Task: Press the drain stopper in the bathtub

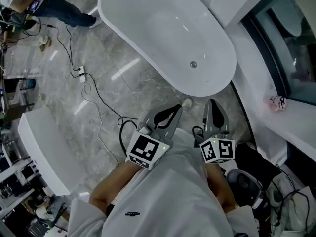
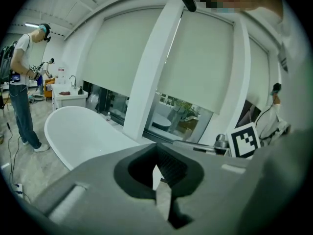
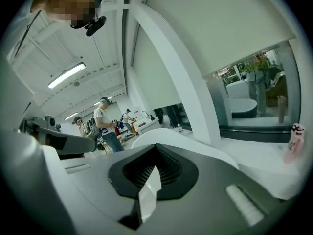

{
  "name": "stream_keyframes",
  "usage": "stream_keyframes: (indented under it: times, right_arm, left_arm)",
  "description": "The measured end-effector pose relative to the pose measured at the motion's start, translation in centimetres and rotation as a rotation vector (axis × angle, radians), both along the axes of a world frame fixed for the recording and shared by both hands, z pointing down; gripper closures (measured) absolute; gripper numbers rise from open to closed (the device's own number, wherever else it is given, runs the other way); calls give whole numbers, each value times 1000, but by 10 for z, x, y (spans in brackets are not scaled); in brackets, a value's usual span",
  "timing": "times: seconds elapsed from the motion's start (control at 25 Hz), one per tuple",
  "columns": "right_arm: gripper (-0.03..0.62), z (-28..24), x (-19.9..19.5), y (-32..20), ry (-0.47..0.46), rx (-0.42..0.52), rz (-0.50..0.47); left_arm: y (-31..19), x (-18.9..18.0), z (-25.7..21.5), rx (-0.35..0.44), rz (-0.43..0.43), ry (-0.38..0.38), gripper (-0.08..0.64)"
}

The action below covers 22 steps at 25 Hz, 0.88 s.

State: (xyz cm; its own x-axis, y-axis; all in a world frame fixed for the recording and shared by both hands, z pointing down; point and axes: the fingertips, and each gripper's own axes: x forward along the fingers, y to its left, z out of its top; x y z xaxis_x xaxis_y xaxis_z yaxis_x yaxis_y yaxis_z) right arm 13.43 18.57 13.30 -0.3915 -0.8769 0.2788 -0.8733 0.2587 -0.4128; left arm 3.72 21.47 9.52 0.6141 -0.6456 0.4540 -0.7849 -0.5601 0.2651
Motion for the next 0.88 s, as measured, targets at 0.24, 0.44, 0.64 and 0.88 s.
stream_keyframes:
  times: [0.24, 0.44, 0.64, 0.88]
  right_arm:
    - [597, 3, -3, -60, 46, -57, -7]
    - [597, 5, -36, -113, 41, -127, -39]
    - [597, 19, -51, -155, 64, -204, -42]
    - [597, 74, -38, -196, 98, -274, -109]
  left_arm:
    - [-40, -4, 9, -82, 31, 6, 558]
    - [-96, -34, 11, -126, 27, 50, 558]
    - [-147, -39, 18, -174, 57, 102, 558]
    - [-196, -25, 73, -254, 19, 90, 558]
